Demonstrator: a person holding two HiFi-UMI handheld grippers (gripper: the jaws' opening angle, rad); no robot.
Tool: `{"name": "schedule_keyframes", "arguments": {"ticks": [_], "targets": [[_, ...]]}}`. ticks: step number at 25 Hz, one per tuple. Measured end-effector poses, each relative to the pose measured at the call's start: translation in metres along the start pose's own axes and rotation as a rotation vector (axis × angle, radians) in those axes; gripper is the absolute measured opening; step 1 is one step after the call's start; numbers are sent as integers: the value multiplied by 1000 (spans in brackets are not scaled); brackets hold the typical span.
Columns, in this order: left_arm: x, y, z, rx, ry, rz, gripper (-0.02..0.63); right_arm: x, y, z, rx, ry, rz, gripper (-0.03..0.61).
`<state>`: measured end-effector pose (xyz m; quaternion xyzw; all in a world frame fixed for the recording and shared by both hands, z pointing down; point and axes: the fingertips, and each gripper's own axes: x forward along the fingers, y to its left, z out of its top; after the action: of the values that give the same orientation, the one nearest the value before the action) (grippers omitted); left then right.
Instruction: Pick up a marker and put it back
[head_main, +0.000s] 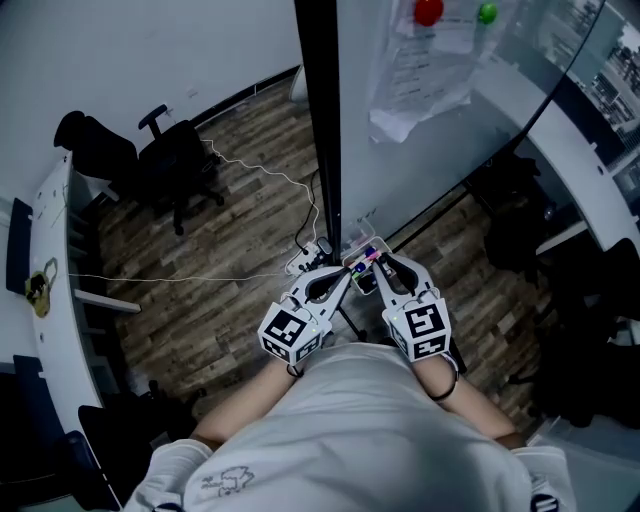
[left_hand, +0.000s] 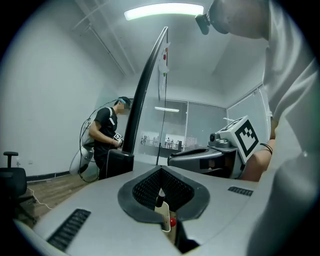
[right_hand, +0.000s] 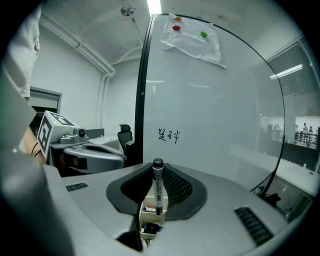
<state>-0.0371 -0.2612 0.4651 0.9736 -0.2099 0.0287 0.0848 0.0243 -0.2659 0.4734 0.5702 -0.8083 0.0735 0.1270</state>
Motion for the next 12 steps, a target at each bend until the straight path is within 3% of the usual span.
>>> {"name": "schedule_keyframes", "arguments": {"ticks": [12], "targets": [[9, -21, 29, 72, -50, -98, 6, -16, -16, 34, 47, -105, -43, 72]]}}
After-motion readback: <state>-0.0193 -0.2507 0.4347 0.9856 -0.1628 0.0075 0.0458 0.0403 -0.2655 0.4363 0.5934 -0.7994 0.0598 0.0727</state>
